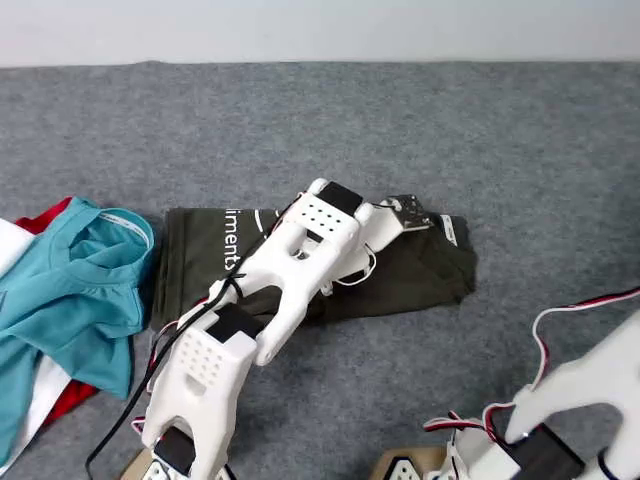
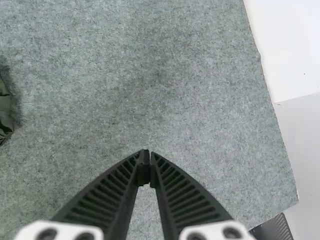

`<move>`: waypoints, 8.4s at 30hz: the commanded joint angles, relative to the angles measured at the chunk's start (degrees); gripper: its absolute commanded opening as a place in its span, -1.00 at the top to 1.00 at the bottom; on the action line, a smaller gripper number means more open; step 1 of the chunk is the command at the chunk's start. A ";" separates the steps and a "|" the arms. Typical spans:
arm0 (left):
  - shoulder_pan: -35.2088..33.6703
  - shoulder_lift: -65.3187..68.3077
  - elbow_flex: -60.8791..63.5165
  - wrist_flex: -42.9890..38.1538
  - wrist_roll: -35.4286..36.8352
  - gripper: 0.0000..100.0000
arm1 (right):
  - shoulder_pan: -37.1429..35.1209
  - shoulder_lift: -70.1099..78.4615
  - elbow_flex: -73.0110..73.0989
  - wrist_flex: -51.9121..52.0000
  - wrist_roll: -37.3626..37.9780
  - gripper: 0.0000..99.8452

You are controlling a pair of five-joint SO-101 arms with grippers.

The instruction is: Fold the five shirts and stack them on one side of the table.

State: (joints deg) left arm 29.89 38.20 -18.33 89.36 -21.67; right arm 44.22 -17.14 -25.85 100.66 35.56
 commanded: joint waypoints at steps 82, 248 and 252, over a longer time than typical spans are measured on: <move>-31.82 -17.58 -3.65 11.16 8.53 0.99 | -0.92 -21.41 22.24 1.71 4.22 0.98; -33.76 -73.85 37.14 10.64 15.56 0.99 | -53.85 29.32 42.46 -10.42 -12.84 0.98; -33.76 -73.76 37.14 10.64 15.56 0.99 | -53.93 24.92 39.91 -9.19 -12.84 0.98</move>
State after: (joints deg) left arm -3.34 -34.15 19.21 99.38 -5.76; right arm -10.11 12.48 16.79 90.46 22.20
